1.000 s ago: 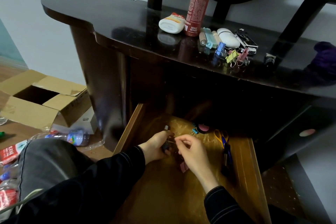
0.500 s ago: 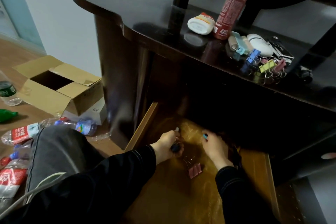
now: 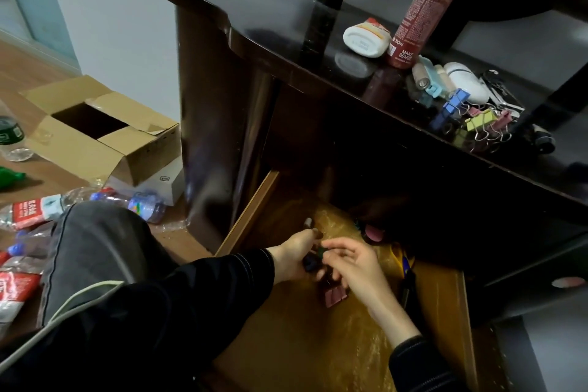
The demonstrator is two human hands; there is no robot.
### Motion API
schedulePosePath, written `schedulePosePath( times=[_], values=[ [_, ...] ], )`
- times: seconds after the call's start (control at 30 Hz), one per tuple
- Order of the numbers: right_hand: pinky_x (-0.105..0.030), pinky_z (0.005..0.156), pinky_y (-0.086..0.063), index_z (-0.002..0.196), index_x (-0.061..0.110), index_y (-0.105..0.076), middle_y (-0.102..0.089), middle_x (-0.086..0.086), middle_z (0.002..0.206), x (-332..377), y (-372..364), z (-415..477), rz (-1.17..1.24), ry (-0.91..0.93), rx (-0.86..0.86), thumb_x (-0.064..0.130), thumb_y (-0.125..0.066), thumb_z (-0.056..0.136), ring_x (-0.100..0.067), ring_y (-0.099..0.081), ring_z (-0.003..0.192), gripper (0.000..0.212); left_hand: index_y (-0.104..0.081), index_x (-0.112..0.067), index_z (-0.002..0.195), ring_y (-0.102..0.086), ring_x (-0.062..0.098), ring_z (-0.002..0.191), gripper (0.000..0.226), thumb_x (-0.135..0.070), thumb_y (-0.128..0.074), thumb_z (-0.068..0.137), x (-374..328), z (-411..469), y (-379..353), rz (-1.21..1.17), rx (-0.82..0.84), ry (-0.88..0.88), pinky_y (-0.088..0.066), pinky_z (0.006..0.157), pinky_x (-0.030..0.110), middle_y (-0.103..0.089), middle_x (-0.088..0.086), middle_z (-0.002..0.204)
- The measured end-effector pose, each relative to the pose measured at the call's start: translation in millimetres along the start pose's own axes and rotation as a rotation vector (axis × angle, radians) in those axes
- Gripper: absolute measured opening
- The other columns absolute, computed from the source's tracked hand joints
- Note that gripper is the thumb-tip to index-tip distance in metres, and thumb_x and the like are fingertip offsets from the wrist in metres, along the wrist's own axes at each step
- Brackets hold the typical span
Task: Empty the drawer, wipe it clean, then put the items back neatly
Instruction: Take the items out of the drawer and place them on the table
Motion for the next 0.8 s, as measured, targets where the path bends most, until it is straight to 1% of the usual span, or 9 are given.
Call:
schedulePosePath(
  times=[0.1, 0.2, 0.27, 0.33, 0.4, 0.5, 0.63, 0.7, 0.8],
  values=[
    [-0.017, 0.050, -0.044, 0.109, 0.028, -0.074, -0.068, 0.006, 0.067, -2.1, -5.6, 1.1, -0.006, 0.021, 0.041, 0.014, -0.066, 0.096, -0.007, -0.058, 0.055, 0.021, -0.051, -0.011, 0.098, -0.053, 0.018, 0.064, 0.032, -0.040, -0.039, 0.105, 2.7, -0.6, -3.3, 0.026, 0.041, 0.007, -0.041, 0.044, 0.021, -0.056, 0.008, 0.079],
    [-0.017, 0.050, -0.046, 0.103, 0.027, -0.073, -0.073, 0.002, 0.082, -20.9, 22.9, 15.0, -0.092, -0.021, -0.180, 0.011, -0.062, 0.097, -0.006, -0.060, 0.059, 0.020, -0.051, -0.011, 0.096, -0.050, 0.015, 0.057, 0.022, -0.033, -0.052, 0.099, -4.3, -2.7, 3.4, 0.017, -0.008, -0.008, -0.034, 0.039, 0.018, -0.055, 0.006, 0.077],
    [-0.022, 0.068, -0.056, 0.103, 0.029, -0.069, -0.072, 0.002, 0.104, -34.3, 43.6, 25.9, -0.250, -0.083, -0.324, 0.011, -0.060, 0.098, -0.009, -0.068, 0.082, 0.020, -0.049, -0.012, 0.085, -0.046, 0.013, 0.053, 0.024, -0.032, -0.054, 0.097, -9.2, -4.2, 7.7, 0.008, -0.023, -0.014, -0.028, 0.039, 0.017, -0.052, 0.004, 0.071],
    [-0.036, 0.089, -0.055, 0.119, 0.024, -0.067, -0.069, -0.002, 0.119, -40.1, 55.0, 39.2, -0.476, -0.132, -0.364, 0.015, -0.059, 0.100, -0.023, -0.067, 0.107, 0.023, -0.047, -0.013, 0.079, -0.042, 0.012, 0.051, 0.029, -0.034, -0.051, 0.099, -11.7, -4.0, 12.0, 0.006, -0.044, -0.028, -0.024, 0.039, 0.017, -0.049, 0.002, 0.068],
    [-0.033, 0.085, -0.051, 0.128, 0.017, -0.063, -0.069, -0.007, 0.118, -37.4, 55.5, 56.4, -0.734, -0.140, -0.331, 0.022, -0.054, 0.102, -0.027, -0.066, 0.109, 0.028, -0.046, -0.014, 0.077, -0.040, 0.012, 0.049, 0.035, -0.039, -0.047, 0.101, -10.9, -2.6, 15.3, 0.002, -0.070, -0.034, -0.021, 0.038, 0.017, -0.047, 0.001, 0.066],
    [-0.029, 0.081, -0.050, 0.120, 0.012, -0.065, -0.071, -0.009, 0.108, -34.4, 50.0, 82.8, -1.033, -0.230, -0.244, 0.031, -0.040, 0.106, -0.026, -0.067, 0.101, 0.034, -0.046, -0.014, 0.077, -0.041, 0.013, 0.049, 0.038, -0.042, -0.043, 0.102, -10.7, -1.5, 18.1, -0.015, -0.114, -0.047, -0.022, 0.036, 0.018, -0.048, 0.002, 0.065],
    [-0.029, 0.085, -0.048, 0.126, 0.006, -0.064, -0.068, -0.014, 0.120, -36.9, 45.1, 101.4, -1.048, -0.355, -0.167, 0.027, -0.032, 0.109, -0.027, -0.064, 0.112, 0.041, -0.046, -0.012, 0.078, -0.043, 0.016, 0.049, 0.039, -0.045, -0.041, 0.099, -17.9, 2.3, 21.2, -0.011, -0.133, -0.091, -0.028, 0.040, 0.020, -0.049, 0.004, 0.067],
    [-0.032, 0.091, -0.050, 0.127, 0.005, -0.063, -0.067, -0.016, 0.124, -37.2, 42.2, 103.0, -1.033, -0.328, -0.155, 0.024, -0.034, 0.109, -0.027, -0.064, 0.112, 0.039, -0.045, -0.012, 0.080, -0.044, 0.017, 0.049, 0.036, -0.043, -0.043, 0.098, -19.5, 4.0, 23.0, -0.020, -0.132, -0.094, -0.029, 0.040, 0.020, -0.049, 0.004, 0.069],
    [-0.036, 0.086, -0.055, 0.125, 0.012, -0.061, -0.069, -0.012, 0.116, -37.2, 39.8, 100.0, -1.056, -0.255, -0.145, 0.024, -0.039, 0.108, -0.027, -0.067, 0.102, 0.031, -0.044, -0.013, 0.076, -0.043, 0.017, 0.049, 0.034, -0.039, -0.045, 0.097, -20.4, 6.0, 22.9, -0.033, -0.128, -0.095, -0.028, 0.040, 0.019, -0.048, 0.004, 0.068]
  ],
)
Point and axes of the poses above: each hand's wrist, its own z-axis towards the middle knuckle, its own y-axis out of the back of the hand, x = y × z, the point moved 8 cm from there along z, towards the middle knuckle
